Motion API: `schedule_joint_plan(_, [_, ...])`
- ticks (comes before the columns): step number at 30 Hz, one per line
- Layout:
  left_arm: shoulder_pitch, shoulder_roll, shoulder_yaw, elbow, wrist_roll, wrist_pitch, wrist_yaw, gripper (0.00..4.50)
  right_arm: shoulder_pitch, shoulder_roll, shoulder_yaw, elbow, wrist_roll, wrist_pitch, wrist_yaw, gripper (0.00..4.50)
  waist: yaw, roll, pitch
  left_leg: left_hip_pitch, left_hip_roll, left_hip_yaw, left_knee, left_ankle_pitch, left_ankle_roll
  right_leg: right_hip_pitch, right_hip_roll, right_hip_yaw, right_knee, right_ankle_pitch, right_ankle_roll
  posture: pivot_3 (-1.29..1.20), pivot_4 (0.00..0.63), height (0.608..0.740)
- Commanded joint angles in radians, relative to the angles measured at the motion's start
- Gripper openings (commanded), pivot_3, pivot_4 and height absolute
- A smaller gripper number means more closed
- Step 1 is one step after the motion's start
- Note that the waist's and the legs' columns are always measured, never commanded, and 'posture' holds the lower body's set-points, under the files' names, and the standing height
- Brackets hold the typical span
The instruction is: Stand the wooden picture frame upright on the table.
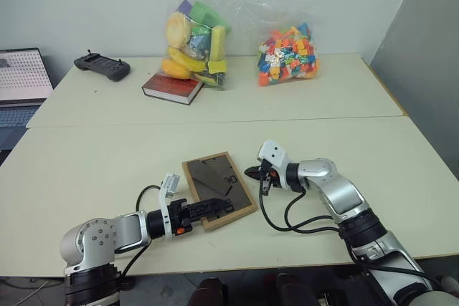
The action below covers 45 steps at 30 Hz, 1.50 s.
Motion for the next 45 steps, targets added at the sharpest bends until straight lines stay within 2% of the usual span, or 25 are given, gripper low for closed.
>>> schedule_joint_plan(1, [0.013, 0.024, 0.028, -0.04, -0.051, 0.042, 0.013, 3.01, -0.03, -0.012, -0.061, 0.008, 0.021, -0.022, -0.021, 0.0, -0.003, 0.0, 0.0, 0.0, 0.0, 0.0, 0.0, 0.0, 0.0, 0.0, 0.0, 0.0, 0.0, 0.0, 0.0, 0.0, 0.15, 0.74])
schedule_joint_plan(7, [0.006, 0.022, 0.021, -0.084, -0.054, 0.037, 0.062, 1.69, -0.14, -0.021, -0.177, 0.031, 0.089, 0.011, -0.038, 0.0, -0.011, -0.001, 0.001, -0.002, 0.001, 0.0, 0.0, 0.0, 0.0, -0.002, 0.001, 0.0, 0.0, 0.0, 0.0, 0.0, 0.15, 0.74])
schedule_joint_plan(9, [-0.034, 0.023, 0.032, -0.06, -0.048, 0.023, 0.083, 1.41, -0.192, -0.028, -0.214, 0.025, 0.128, 0.047, -0.025, 0.0, -0.01, -0.001, 0.001, -0.002, 0.001, -0.001, 0.0, 0.0, 0.0, -0.002, 0.001, -0.001, 0.0, 0.0, 0.0, 0.0, 0.15, 0.74])
schedule_joint_plan(15, [-0.14, 0.103, -0.015, -0.026, -0.057, -0.043, 0.027, 1.41, -0.306, -0.034, -0.262, -0.011, 0.269, 0.171, 0.067, 0.0, -0.013, -0.001, 0.001, -0.003, 0.001, -0.001, -0.001, 0.0, 0.0, -0.002, 0.001, -0.001, -0.001, 0.0, 0.0, 0.0, 0.15, 0.74])
schedule_joint_plan(18, [-0.242, 0.134, -0.013, 0.018, -0.067, -0.087, 0.011, 1.35, -0.359, -0.028, -0.292, -0.031, 0.395, 0.283, 0.138, 0.45, -0.014, -0.002, 0.002, -0.004, 0.001, -0.001, -0.001, 0.0, 0.001, -0.003, 0.001, -0.002, 0.0, 0.0, 0.0, 0.0, 0.15, 0.74])
schedule_joint_plan(20, [-0.281, 0.161, -0.034, 0.028, -0.06, -0.118, -0.013, 1.35, -0.377, -0.032, -0.279, -0.027, 0.415, 0.293, 0.163, 1.0, -0.015, -0.002, 0.003, -0.005, 0.001, -0.001, 0.0, 0.0, 0.001, -0.003, 0.001, -0.002, 0.0, 0.0, 0.0, 0.0, 0.15, 0.74])
schedule_joint_plan(27, [-0.301, 0.224, -0.114, 0.015, -0.053, -0.172, -0.081, 1.35, -0.435, 0.028, -0.233, 0.1, 0.375, 0.217, 0.144, 2.86, -0.023, -0.003, 0.003, -0.005, 0.001, 0.0, -0.001, 0.0, 0.0, -0.005, 0.001, 0.0, -0.001, 0.0, 0.0, 0.0, 0.15, 0.74])
schedule_joint_plan(32, [-0.303, 0.235, -0.129, 0.015, -0.056, -0.186, -0.096, 1.35, -0.451, 0.079, -0.192, 0.125, 0.367, 0.169, 0.167, 4.07, -0.024, -0.002, 0.003, -0.007, 0.001, 0.001, -0.002, 0.0, 0.0, -0.008, 0.001, 0.001, 0.0, 0.0, 0.0, 0.0, 0.15, 0.74])
schedule_joint_plan(34, [-0.311, 0.232, -0.133, 0.024, -0.054, -0.195, -0.093, 1.35, -0.445, 0.089, -0.163, 0.122, 0.354, 0.141, 0.181, 4.38, -0.024, -0.002, 0.003, -0.008, 0.001, 0.001, -0.002, 0.0, 0.0, -0.009, 0.001, 0.001, 0.0, 0.0, 0.0, 0.0, 0.15, 0.74])
schedule_joint_plan(40, [-0.309, 0.229, -0.148, 0.024, -0.055, -0.196, -0.083, 1.35, -0.382, 0.075, -0.082, 0.01, 0.357, 0.122, 0.257, 4.48, -0.023, -0.002, 0.003, -0.008, 0.001, 0.001, -0.001, 0.0, 0.0, -0.009, 0.001, 0.001, 0.0, 0.0, 0.0, 0.0, 0.15, 0.74])
schedule_joint_plan(45, [-0.288, 0.229, -0.132, 0.012, -0.072, -0.185, -0.074, 1.35, -0.312, 0.011, -0.081, -0.137, 0.453, 0.246, 0.331, 4.48, -0.02, -0.003, 0.003, -0.009, 0.001, 0.0, -0.001, 0.0, 0.0, -0.009, 0.001, 0.0, 0.0, 0.0, 0.0, 0.0, 0.15, 0.74])
